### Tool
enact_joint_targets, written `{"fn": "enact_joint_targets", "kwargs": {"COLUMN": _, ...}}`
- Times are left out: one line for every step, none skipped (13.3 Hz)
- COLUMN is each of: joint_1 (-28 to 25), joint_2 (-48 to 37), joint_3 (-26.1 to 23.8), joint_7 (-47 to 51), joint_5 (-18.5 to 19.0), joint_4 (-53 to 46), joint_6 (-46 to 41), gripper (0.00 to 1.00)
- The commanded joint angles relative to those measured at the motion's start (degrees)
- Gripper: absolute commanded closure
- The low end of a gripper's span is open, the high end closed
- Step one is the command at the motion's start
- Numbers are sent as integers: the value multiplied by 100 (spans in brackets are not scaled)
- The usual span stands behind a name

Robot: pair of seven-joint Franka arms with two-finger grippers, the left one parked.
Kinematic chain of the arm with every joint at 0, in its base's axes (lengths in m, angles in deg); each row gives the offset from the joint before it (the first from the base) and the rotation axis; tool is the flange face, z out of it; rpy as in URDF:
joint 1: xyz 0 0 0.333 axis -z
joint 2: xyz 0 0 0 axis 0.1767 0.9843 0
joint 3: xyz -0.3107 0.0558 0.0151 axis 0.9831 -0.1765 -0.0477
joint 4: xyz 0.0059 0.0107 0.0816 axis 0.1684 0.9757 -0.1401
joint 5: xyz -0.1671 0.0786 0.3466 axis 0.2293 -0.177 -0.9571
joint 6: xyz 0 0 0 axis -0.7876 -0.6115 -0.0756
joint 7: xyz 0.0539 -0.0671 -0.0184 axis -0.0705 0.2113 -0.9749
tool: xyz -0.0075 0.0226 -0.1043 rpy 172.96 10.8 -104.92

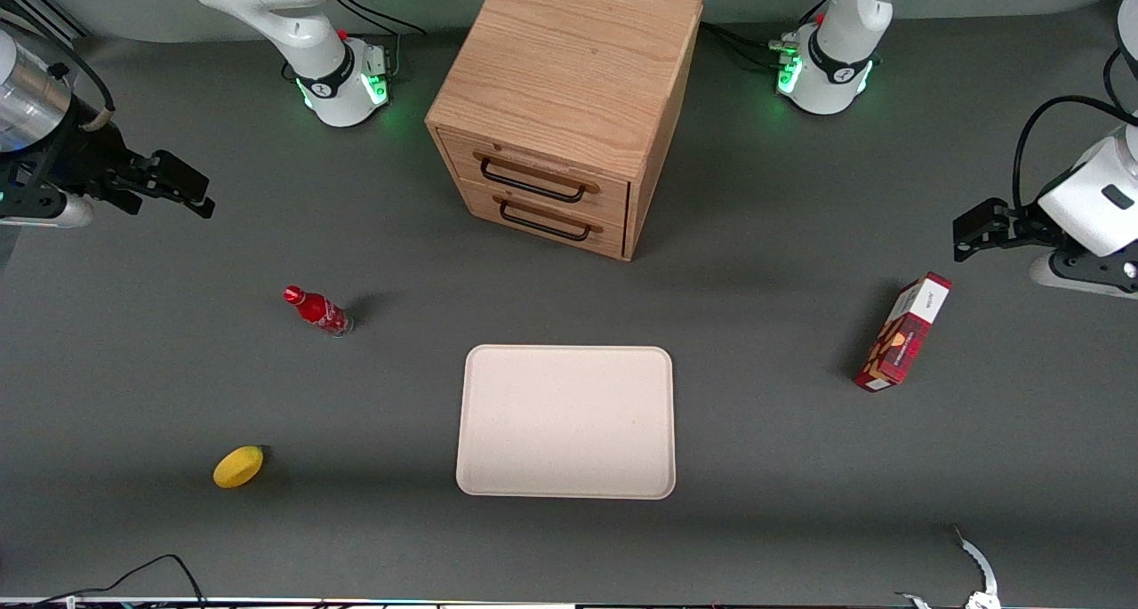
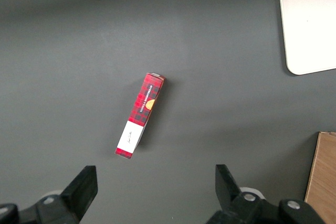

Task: Place coke bottle on tray
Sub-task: 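Move the open right gripper down over the small red Coca-Cola bottle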

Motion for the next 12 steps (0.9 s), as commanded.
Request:
{"fn": "enact_joint_targets", "kwargs": {"joint_1": -6, "joint_2": 105, "joint_3": 7, "joint_7": 226, "joint_5": -103, "joint_4": -197, "joint_6": -233, "gripper": 0}}
{"fn": "enact_joint_targets", "kwargs": {"joint_1": -6, "joint_2": 96, "joint_3": 7, "joint_7": 218, "joint_5": -103, "joint_4": -162, "joint_6": -251, "gripper": 0}}
{"fn": "enact_joint_targets", "kwargs": {"joint_1": 3, "joint_2": 157, "joint_3": 7, "joint_7": 183, "joint_5": -103, "joint_4": -145, "joint_6": -373, "gripper": 0}}
{"fn": "enact_joint_targets", "kwargs": {"joint_1": 3, "joint_2": 193, "joint_3": 7, "joint_7": 165, "joint_5": -103, "joint_4": 4, "joint_6": -435, "gripper": 0}}
{"fn": "enact_joint_targets", "kwargs": {"joint_1": -6, "joint_2": 158, "joint_3": 7, "joint_7": 139, "joint_5": -86, "joint_4": 344, "joint_6": -253, "gripper": 0}}
{"fn": "enact_joint_targets", "kwargs": {"joint_1": -6, "joint_2": 132, "joint_3": -2, "joint_7": 147, "joint_5": -77, "joint_4": 765, "joint_6": 149, "gripper": 0}}
{"fn": "enact_joint_targets", "kwargs": {"joint_1": 12, "joint_2": 114, "joint_3": 15, "joint_7": 147, "joint_5": -77, "joint_4": 1300, "joint_6": 754, "gripper": 0}}
{"fn": "enact_joint_targets", "kwargs": {"joint_1": 21, "joint_2": 96, "joint_3": 16, "joint_7": 147, "joint_5": -85, "joint_4": 1863, "joint_6": 1412, "gripper": 0}}
{"fn": "enact_joint_targets", "kwargs": {"joint_1": 21, "joint_2": 70, "joint_3": 16, "joint_7": 139, "joint_5": -77, "joint_4": 2390, "joint_6": 2141, "gripper": 0}}
{"fn": "enact_joint_targets", "kwargs": {"joint_1": 12, "joint_2": 61, "joint_3": 16, "joint_7": 139, "joint_5": -77, "joint_4": 2805, "joint_6": 2723, "gripper": 0}}
{"fn": "enact_joint_targets", "kwargs": {"joint_1": 12, "joint_2": 122, "joint_3": 16, "joint_7": 139, "joint_5": -77, "joint_4": 3070, "joint_6": 3181, "gripper": 0}}
{"fn": "enact_joint_targets", "kwargs": {"joint_1": 21, "joint_2": 192, "joint_3": 16, "joint_7": 130, "joint_5": -68, "joint_4": 3316, "joint_6": 3603, "gripper": 0}}
